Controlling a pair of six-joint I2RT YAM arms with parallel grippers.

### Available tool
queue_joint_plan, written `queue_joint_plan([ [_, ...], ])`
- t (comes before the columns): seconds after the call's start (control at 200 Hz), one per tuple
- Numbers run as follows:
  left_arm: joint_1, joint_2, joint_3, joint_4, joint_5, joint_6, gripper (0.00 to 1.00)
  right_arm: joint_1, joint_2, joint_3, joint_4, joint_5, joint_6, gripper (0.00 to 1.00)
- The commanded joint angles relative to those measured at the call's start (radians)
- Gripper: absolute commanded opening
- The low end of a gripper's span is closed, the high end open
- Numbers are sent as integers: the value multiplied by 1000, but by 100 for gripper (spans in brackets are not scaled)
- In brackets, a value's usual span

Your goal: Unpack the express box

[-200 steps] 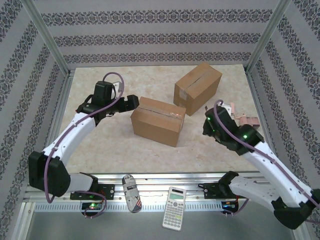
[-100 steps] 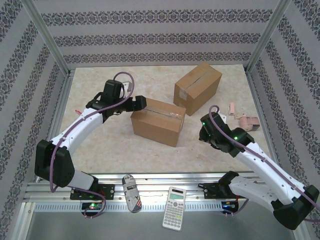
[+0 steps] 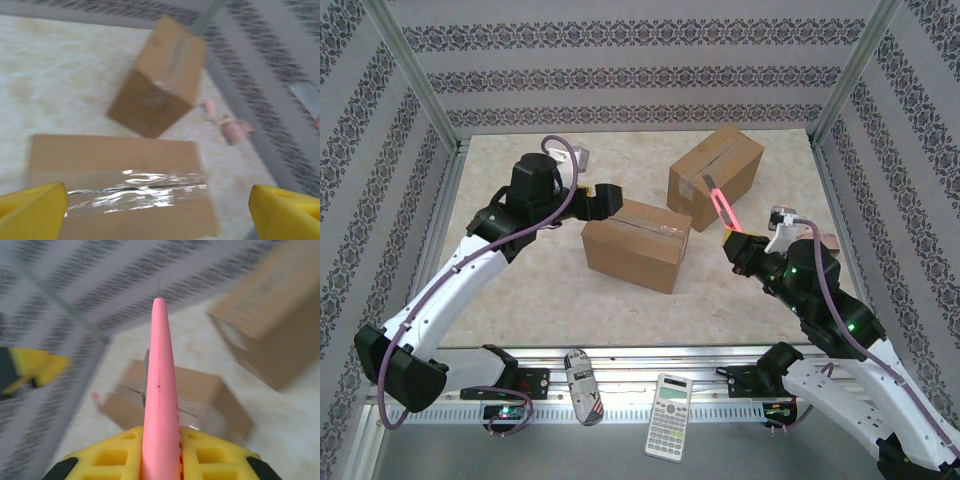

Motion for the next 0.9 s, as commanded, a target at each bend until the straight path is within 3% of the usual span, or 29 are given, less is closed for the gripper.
queue_joint_plan([
  [0.0, -62, 27, 1, 181, 210, -31, 94, -10, 61, -50, 376, -274, -55, 0],
  [0.145, -127, 48, -27, 412, 285, -92, 96, -13, 162, -54, 588, -357, -17, 0],
  [0.4, -134, 33, -188, 861, 264, -261, 100, -17, 237, -102, 782, -314, 76, 0],
  [0.555, -134, 61, -200, 949, 246, -296, 100, -19, 270, -130, 848, -338, 129, 0],
  [0.725, -134, 95, -236, 1151, 233, -364, 100, -19, 285, -163, 885, -332, 171, 0],
  [0.894, -134, 156, -197, 1188, 238, -400, 96, -19, 296, -170, 913, -356, 194, 0],
])
